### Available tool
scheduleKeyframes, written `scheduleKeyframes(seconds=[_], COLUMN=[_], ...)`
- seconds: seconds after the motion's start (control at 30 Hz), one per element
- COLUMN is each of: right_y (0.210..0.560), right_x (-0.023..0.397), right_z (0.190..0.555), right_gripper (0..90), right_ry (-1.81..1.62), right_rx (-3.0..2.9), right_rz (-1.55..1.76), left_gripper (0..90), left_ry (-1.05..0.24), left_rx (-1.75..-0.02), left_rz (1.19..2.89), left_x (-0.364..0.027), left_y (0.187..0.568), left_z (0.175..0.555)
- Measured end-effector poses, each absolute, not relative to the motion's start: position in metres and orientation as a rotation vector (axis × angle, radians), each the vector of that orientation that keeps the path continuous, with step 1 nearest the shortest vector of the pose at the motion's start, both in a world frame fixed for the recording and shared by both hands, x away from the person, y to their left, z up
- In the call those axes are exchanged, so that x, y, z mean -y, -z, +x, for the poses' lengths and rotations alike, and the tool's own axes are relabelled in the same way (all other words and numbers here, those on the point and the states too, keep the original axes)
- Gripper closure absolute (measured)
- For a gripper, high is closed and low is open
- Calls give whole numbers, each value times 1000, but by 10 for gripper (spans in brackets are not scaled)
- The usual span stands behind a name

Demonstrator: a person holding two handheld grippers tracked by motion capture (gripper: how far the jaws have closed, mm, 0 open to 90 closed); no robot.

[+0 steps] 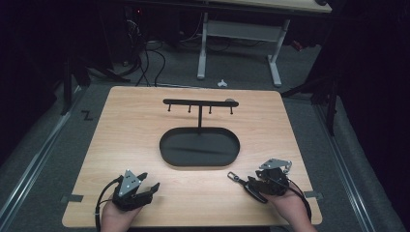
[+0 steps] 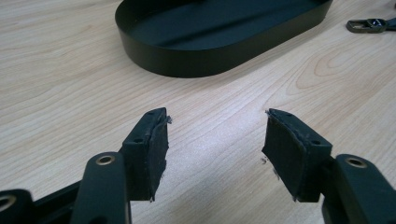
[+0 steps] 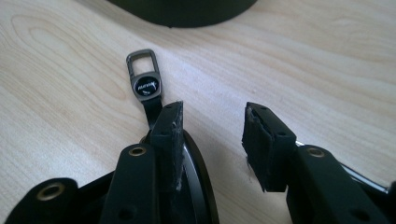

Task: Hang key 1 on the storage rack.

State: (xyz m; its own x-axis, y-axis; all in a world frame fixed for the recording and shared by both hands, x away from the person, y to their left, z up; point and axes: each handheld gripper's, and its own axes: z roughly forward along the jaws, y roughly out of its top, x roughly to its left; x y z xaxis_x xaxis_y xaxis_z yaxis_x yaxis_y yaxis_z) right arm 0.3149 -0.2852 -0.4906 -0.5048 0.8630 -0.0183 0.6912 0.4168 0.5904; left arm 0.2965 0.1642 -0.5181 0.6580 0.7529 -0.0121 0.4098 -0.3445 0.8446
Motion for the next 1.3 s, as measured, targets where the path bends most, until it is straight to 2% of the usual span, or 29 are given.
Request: scheduleKeyframes(seconds=[0.47,0.7,1.2,1.3], right_y=[472,469,478,481], right_x=[274,263,225,224], right_z=[339,346,368,371], right_gripper=[484,450,474,508], right_ry=[-489,-356,-128,-96], right_rx=[-2545,-2659,-2824,-2829], right_rz=[1444,1372,1276,1293], left_gripper=[400,399,404,403], left_ry=[-462,-464,-475,-477], left_rx=[-893,-890,-884,-881], left_rz=[1985,1990,1981,1982], left_x=[-163,-162,-162,-162], left_y=[520,520,518,518], left_z=[298,298,297,297])
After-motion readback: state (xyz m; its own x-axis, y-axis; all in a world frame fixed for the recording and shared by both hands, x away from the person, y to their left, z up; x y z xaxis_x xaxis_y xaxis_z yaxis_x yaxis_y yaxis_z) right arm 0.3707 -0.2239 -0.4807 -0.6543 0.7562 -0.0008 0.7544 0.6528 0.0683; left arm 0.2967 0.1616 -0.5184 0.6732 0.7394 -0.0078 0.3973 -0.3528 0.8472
